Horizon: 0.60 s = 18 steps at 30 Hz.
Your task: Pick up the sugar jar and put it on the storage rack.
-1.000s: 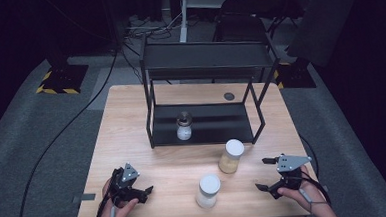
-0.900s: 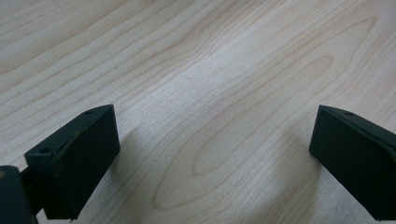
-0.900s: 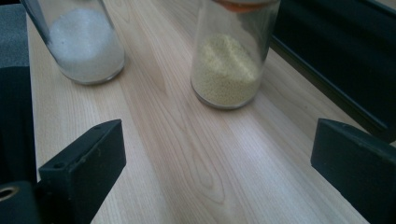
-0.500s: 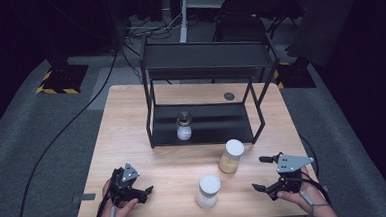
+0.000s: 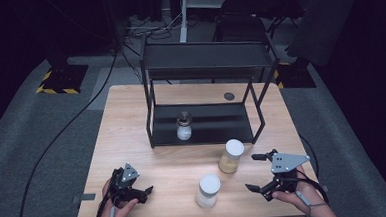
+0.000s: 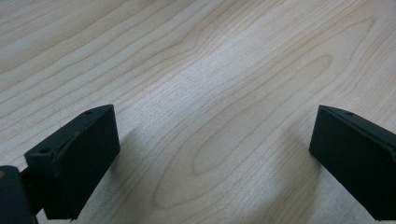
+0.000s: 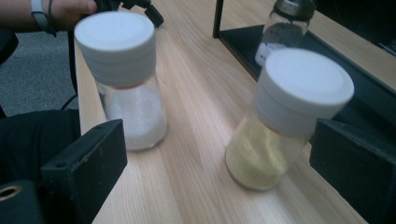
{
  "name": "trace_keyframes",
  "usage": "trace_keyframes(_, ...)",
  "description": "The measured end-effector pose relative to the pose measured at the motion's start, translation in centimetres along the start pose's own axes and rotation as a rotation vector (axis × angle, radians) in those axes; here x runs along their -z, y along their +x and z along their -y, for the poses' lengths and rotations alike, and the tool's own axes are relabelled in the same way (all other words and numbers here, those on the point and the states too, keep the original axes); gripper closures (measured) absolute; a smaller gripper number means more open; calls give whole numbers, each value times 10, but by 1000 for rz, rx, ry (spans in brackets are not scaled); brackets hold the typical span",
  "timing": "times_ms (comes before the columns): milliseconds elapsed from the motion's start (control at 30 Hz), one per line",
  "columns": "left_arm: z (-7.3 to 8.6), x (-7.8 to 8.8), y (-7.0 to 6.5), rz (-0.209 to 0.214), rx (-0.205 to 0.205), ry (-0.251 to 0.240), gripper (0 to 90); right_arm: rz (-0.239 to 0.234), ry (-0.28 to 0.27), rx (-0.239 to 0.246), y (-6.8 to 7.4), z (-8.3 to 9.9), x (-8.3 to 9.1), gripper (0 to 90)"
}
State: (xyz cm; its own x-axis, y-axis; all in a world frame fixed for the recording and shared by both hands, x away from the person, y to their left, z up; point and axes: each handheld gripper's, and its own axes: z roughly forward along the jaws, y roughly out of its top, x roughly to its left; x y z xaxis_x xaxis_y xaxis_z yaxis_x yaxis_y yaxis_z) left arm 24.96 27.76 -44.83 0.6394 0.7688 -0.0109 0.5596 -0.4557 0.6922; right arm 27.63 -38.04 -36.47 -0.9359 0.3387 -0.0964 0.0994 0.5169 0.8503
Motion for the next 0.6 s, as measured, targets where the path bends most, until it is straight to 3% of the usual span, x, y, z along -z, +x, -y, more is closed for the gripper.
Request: trace_keyframes(600, -1, 0, 1, 6, -6, 3, 5, -86, -20, 41, 10, -34, -35, 57)
